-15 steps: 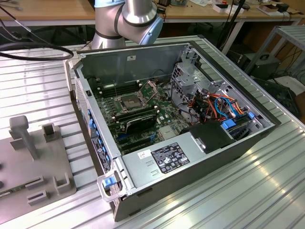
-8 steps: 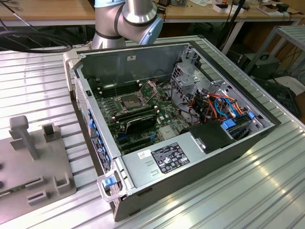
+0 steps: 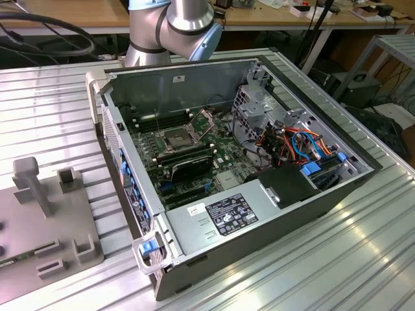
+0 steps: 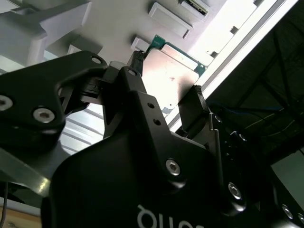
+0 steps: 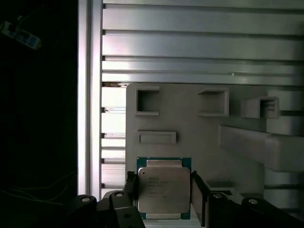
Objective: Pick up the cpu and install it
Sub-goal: 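Pick up the cpu and move it towards the insertion slot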
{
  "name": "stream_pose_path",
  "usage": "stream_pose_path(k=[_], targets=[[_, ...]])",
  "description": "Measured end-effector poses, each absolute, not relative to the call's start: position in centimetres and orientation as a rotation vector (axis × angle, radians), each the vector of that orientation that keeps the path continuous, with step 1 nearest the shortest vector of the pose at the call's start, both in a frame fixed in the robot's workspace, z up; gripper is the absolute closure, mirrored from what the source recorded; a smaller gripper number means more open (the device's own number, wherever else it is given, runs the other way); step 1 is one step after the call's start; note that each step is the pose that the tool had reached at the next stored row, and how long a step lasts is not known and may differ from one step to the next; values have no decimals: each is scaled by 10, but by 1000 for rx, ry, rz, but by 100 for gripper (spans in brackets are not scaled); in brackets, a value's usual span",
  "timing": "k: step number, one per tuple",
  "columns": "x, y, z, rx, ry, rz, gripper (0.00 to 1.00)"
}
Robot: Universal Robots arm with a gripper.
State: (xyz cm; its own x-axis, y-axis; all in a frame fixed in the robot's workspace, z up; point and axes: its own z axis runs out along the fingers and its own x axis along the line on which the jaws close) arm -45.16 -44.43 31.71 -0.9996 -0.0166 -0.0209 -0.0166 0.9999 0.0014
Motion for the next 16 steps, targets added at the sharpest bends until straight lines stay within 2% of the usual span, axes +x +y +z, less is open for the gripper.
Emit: stream_pose_path(k=[16], targets=[[-452,-444,346,-25,3121,3,45]])
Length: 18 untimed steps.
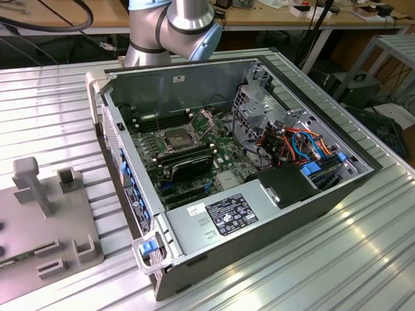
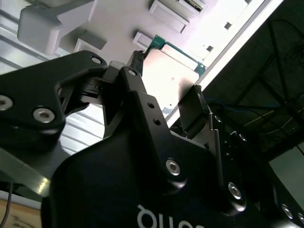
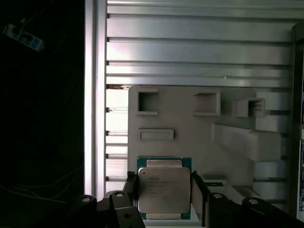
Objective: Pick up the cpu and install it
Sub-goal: 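Pick up the cpu and move it towards the insertion slot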
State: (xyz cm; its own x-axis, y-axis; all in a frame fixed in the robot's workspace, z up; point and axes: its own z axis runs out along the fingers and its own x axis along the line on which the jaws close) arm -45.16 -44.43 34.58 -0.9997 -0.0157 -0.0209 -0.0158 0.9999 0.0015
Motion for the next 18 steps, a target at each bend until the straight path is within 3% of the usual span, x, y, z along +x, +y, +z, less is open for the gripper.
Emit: stream_pose_path(k=[18], targets=[[-452,-444,368,-24,3121,4,45]])
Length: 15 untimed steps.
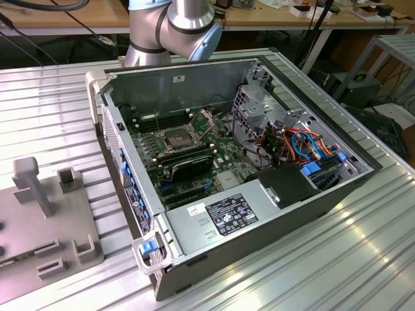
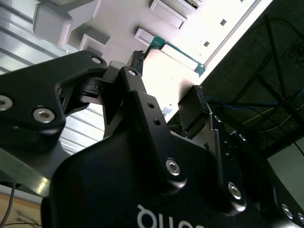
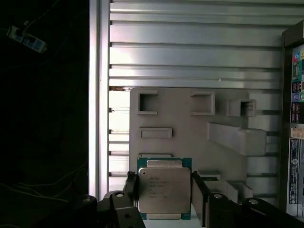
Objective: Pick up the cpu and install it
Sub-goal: 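Pick up the cpu and move it towards the insertion slot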
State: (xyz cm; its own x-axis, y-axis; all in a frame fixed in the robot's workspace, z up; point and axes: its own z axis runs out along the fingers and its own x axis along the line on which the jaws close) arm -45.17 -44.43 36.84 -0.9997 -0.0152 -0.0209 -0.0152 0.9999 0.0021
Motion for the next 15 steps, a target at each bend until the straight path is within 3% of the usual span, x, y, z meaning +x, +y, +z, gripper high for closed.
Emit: stream_pose_path(k=[15], targets=[[-448,-444,368,-24,3121,4,45]])
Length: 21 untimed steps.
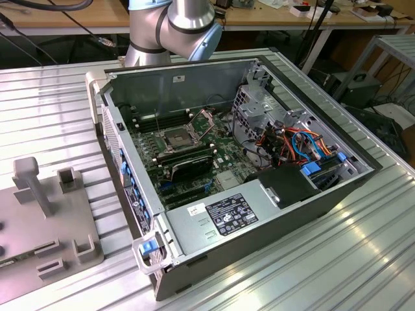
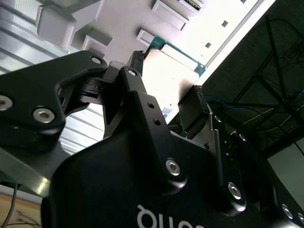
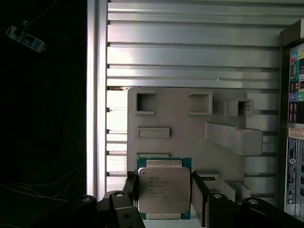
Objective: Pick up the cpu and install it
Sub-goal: 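Pick up the cpu and move it towards the insertion slot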
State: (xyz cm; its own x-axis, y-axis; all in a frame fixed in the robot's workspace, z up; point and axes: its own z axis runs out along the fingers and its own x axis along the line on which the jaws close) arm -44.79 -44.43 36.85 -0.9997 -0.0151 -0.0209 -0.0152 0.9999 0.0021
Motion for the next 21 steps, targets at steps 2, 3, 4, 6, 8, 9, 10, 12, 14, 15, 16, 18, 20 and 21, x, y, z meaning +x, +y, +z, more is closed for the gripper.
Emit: stream_pose_path(k=[2,3,4,6,8,9,10,12,14,15,16,18,20,21], targets=[[-448,-444,369,-24,3121,4,45],[-448,-444,370,-24,3121,3,45],[-448,-444,371,-24,3121,4,45],[-448,-444,373,-24,3121,3,45],[-448,-444,374,-24,3120,4,45],[-448,-444,374,-24,3120,4,45],[-448,-444,375,-24,3121,4,45],[-448,-444,375,-24,3121,3,45],[-448,-444,375,-24,3121,3,45],[-448,-444,375,-24,3121,4,45],[-448,-444,375,-24,3121,4,45],[-448,-444,375,-24,3121,4,45],[-448,-444,375,-24,3121,4,45],[-448,-444,375,-24,3121,3,45]])
